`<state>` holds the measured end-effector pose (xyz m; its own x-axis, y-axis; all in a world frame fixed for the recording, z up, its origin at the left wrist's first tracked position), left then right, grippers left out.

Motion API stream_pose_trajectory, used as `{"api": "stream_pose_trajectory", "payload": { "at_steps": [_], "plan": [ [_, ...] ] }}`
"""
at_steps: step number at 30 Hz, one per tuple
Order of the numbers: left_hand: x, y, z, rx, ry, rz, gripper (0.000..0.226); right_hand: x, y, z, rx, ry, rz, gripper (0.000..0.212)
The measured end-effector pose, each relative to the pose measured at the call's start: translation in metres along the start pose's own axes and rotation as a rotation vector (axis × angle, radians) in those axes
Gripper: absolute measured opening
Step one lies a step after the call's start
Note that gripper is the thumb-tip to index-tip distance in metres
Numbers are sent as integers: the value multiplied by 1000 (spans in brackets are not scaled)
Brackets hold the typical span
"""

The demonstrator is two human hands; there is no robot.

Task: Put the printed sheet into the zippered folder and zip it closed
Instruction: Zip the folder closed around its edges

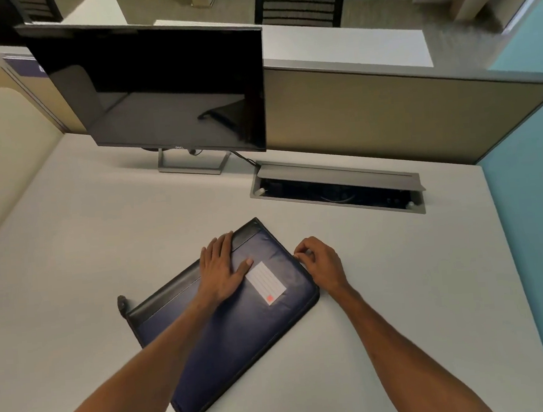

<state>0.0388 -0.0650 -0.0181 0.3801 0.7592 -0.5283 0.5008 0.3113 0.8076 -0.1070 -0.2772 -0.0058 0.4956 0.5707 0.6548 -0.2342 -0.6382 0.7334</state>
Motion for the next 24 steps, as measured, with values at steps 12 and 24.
{"api": "stream_pose_trajectory", "payload": {
  "at_steps": [12, 24],
  "plan": [
    [8, -7, 4, -57, -31, -55, 84, 33, -13, 60, -7, 117, 78, 8],
    [11, -17, 0, -38, -45, -59, 86, 59, -26, 99, 20, 77, 25, 11]
  ]
}}
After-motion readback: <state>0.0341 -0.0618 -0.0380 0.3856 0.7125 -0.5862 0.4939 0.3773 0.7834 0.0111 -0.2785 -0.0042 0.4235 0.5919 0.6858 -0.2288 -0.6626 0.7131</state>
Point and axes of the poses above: each hand's wrist, its own z-axis towards the middle knuckle, its own y-axis out of the back of the hand, x = y × z, the point moved 5 cm from there along z, towards the middle knuckle, and after that the axes turned 5 degrees about -z, right-handed, at the moved point
